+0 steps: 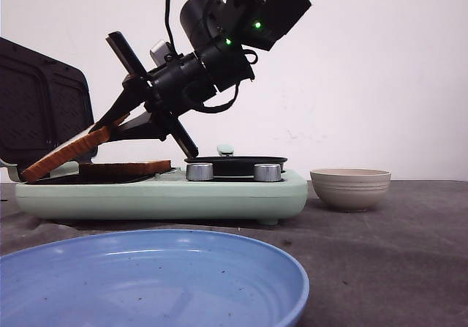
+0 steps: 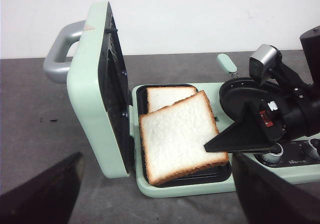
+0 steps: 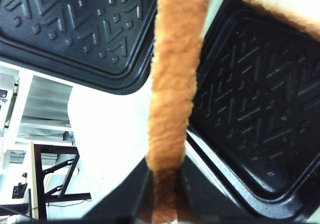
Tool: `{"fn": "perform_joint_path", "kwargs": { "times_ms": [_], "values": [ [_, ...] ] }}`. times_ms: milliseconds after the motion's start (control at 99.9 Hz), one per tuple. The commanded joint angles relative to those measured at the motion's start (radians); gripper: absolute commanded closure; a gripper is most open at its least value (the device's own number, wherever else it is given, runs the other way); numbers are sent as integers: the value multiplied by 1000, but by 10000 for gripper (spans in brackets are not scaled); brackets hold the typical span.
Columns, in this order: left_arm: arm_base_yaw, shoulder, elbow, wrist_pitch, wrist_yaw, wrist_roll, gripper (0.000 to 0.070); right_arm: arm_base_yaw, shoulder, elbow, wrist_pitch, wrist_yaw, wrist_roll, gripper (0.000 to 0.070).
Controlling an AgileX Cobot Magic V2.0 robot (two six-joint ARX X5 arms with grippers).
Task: Make breakfast with bread and shrimp
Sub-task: 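Carry the bread with the right gripper over the nearer press plate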
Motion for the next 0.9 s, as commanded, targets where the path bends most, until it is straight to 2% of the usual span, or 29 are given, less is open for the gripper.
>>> {"fn": "perform_joint_path", "kwargs": {
  "times_ms": [0,190,350,470,641,891],
  "values": [
    [2,3,5,11,-2,6,185,10,23,28,4,23,-2,700],
    [2,3,5,11,-2,6,185,10,23,28,-2,29,-27,695],
    [2,3,5,11,-2,6,185,10,23,28,-29,52,-36,482],
    [2,3,5,10,-2,6,185,16,23,28,-55,65,-75,477],
    [2,3,5,10,-2,6,185,21,23,28,-69,81,-84,327],
    [2,3,5,10,-2,6,185,24,23,29,-82,79,-87,266]
  ]
}}
